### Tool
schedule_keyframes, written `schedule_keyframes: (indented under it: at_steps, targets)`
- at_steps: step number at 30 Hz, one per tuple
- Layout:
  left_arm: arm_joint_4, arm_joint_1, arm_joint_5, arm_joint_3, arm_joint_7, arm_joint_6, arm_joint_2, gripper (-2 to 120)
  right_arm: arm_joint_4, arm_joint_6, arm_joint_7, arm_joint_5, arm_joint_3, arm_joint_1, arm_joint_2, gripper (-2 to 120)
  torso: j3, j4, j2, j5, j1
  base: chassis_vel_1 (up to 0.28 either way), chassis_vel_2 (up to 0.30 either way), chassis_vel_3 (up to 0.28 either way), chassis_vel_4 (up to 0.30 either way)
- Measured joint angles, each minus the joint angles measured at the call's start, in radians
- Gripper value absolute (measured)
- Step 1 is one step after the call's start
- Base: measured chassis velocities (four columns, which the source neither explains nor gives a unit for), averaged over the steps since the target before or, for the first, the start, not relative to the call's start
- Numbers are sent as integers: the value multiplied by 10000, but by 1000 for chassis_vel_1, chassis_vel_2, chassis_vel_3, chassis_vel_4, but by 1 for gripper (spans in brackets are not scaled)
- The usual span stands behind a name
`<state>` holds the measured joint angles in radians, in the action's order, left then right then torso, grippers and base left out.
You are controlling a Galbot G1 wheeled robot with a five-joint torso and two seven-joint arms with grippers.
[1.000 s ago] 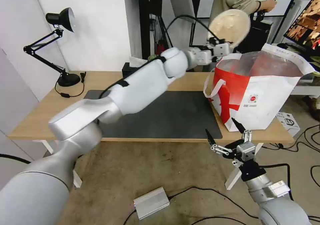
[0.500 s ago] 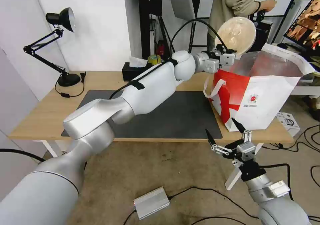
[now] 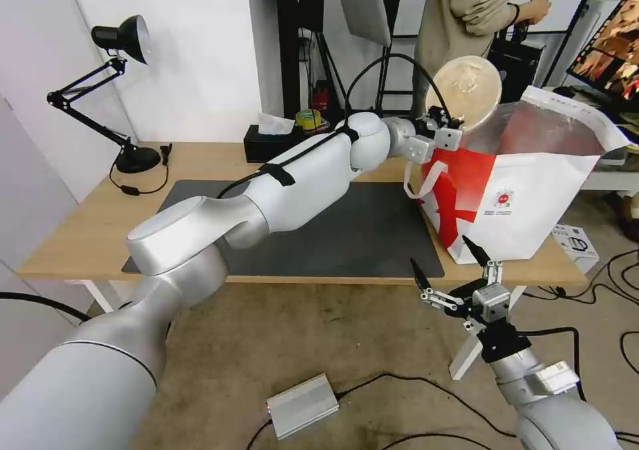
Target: Pick up the trash from the table and place it into the takeout bag.
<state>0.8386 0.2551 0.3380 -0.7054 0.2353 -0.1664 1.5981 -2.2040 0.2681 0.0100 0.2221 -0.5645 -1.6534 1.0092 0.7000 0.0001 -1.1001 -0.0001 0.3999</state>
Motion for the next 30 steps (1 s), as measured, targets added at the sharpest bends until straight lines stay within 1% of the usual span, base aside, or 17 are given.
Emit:
schedule_keyframes:
  at_steps: [13, 19, 23, 25, 27, 28, 30]
  targets:
    - [65, 37, 179, -383, 361, 72, 0, 1, 0, 0, 0, 0, 0, 0, 0, 100, 0, -1, 1, 0, 0, 0, 0, 0, 0]
    - [99, 42, 273, -452, 406, 73, 0, 1, 0, 0, 0, 0, 0, 0, 0, 100, 0, 0, 1, 0, 0, 0, 0, 0, 0]
    - [125, 41, 605, -466, 511, -12, 0, 1, 0, 0, 0, 0, 0, 0, 0, 100, 0, -1, 0, 0, 0, 0, 0, 0, 0]
    - [128, 41, 668, -466, 563, -33, 0, 7, 0, 0, 0, 0, 0, 0, 0, 100, 0, -1, 0, 0, 0, 0, 0, 0, 0]
    - [144, 38, 672, -465, 570, -34, 0, 15, 0, 0, 0, 0, 0, 0, 0, 100, 0, -1, 1, 0, 0, 0, 0, 0, 0]
    - [144, 38, 672, -465, 570, -34, 0, 15, 0, 0, 0, 0, 0, 0, 0, 100, 0, -1, 1, 0, 0, 0, 0, 0, 0]
    - [174, 38, 674, -465, 570, -32, 0, 25, 0, 0, 0, 0, 0, 0, 0, 100, 0, -1, 0, 0, 1, 0, 0, 0, 0]
